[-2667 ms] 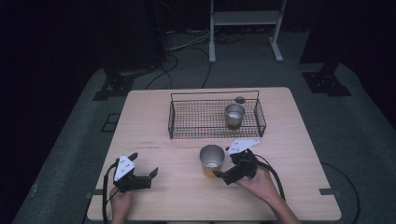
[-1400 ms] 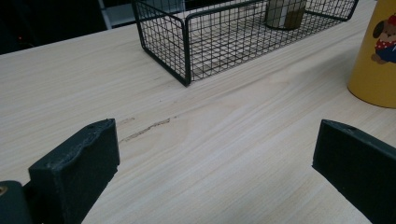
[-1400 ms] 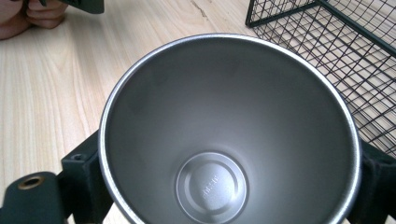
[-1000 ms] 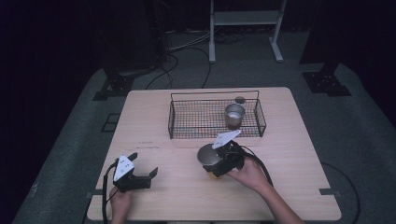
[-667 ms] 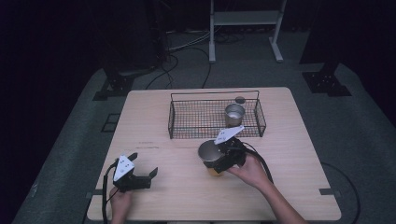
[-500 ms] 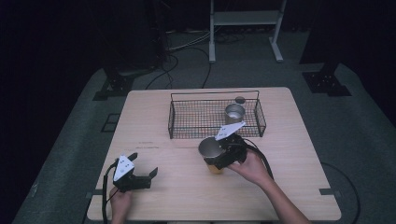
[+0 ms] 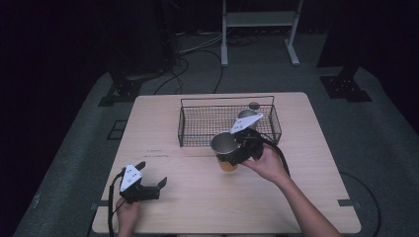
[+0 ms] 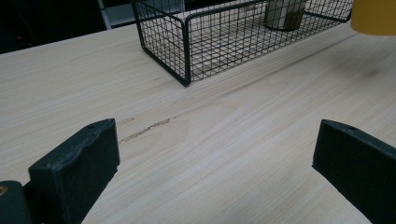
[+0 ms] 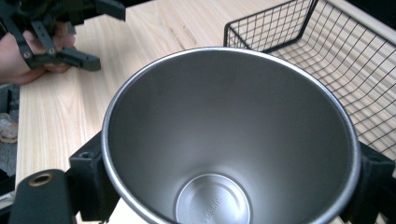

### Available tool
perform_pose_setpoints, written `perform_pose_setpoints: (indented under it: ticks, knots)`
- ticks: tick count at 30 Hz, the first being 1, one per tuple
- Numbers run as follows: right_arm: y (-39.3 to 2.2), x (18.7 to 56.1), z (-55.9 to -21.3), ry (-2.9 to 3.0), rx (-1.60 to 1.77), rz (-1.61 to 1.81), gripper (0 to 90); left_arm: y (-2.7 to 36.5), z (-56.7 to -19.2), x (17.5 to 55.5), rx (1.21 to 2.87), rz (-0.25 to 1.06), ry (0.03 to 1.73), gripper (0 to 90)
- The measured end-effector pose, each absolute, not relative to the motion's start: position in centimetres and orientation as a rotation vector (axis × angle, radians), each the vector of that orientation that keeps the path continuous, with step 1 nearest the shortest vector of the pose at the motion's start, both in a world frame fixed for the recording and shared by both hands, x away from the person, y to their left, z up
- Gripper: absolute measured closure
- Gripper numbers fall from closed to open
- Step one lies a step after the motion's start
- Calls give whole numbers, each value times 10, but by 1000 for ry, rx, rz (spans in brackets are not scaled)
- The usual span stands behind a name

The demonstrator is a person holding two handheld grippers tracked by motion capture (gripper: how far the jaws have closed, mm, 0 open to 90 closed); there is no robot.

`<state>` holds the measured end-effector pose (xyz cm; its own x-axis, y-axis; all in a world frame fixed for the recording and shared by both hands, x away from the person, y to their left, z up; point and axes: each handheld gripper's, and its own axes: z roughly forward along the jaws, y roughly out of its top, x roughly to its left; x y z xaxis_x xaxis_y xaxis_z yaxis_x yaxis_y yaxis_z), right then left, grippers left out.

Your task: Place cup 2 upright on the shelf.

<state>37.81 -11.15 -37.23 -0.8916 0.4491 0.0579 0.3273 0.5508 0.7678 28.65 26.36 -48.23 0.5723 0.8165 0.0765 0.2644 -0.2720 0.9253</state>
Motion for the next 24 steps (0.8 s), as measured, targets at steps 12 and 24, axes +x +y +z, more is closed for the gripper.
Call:
perform_pose_setpoints:
  ticks: [12, 24]
  knots:
    - [-107, 398, -350, 2632, 667, 1268, 127, 264, -482, 287, 1814, 697, 885, 0]
    - [-106, 413, -342, 2630, 690, 1279, 127, 264, -482, 287, 1816, 695, 884, 0]
